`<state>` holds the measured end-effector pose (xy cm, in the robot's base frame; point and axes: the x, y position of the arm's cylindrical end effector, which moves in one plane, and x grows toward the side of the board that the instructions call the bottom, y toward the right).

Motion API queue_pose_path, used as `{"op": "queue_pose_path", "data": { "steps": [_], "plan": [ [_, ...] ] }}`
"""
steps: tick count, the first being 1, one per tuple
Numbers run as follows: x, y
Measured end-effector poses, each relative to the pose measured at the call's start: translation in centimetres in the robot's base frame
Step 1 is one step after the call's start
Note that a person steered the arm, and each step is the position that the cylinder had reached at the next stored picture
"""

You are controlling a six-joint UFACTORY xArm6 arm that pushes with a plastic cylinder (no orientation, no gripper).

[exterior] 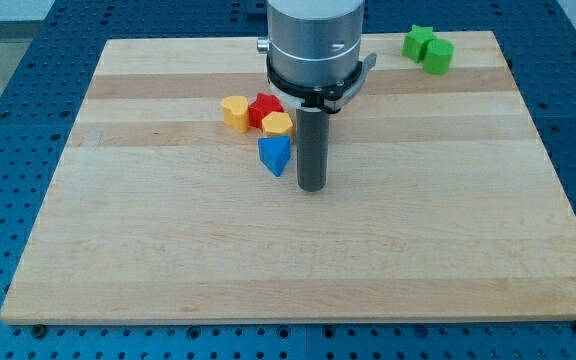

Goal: Slightly push the red star into the yellow heart

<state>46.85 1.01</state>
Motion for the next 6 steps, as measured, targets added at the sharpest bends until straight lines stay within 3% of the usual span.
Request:
{"op": "queue_pose_path", "data": {
  "steps": [2,3,5,6],
  "plan": [
    [-4.6,0.1],
    [-5.0,4.2],
    [-12.7,5.0],
    [-15.9,2.4]
  ]
}}
